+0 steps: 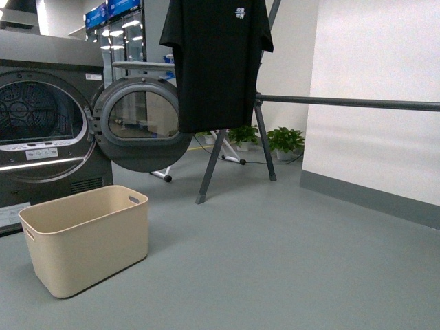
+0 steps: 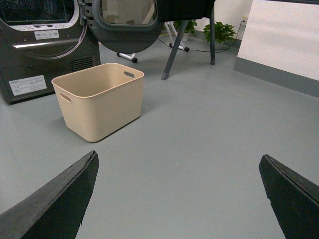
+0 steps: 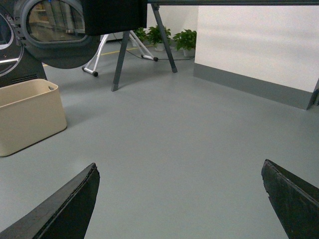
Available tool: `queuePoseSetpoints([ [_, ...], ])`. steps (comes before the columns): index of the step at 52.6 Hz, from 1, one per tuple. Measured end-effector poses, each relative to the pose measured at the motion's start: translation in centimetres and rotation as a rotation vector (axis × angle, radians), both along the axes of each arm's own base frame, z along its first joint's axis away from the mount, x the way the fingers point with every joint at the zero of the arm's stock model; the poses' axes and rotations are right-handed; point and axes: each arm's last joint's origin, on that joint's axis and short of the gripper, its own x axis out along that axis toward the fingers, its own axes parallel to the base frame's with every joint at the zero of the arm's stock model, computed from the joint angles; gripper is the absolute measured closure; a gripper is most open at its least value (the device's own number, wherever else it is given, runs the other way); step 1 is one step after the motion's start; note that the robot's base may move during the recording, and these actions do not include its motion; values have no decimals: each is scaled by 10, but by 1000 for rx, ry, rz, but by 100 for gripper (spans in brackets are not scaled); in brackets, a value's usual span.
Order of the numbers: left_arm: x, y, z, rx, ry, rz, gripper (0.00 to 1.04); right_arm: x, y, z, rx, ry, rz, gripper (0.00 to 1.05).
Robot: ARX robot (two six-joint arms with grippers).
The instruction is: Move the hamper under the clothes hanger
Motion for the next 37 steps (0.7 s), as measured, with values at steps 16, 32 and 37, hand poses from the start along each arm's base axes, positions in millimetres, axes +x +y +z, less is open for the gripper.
queuePoseSetpoints([
  [16, 0, 0, 0, 0, 0, 0, 7, 0, 0, 0, 0, 0, 0, 8],
  [32, 0, 0, 0, 0, 0, 0, 7, 0, 0, 0, 0, 0, 0, 8],
  [37, 0, 0, 0, 0, 0, 0, 7, 0, 0, 0, 0, 0, 0, 8],
])
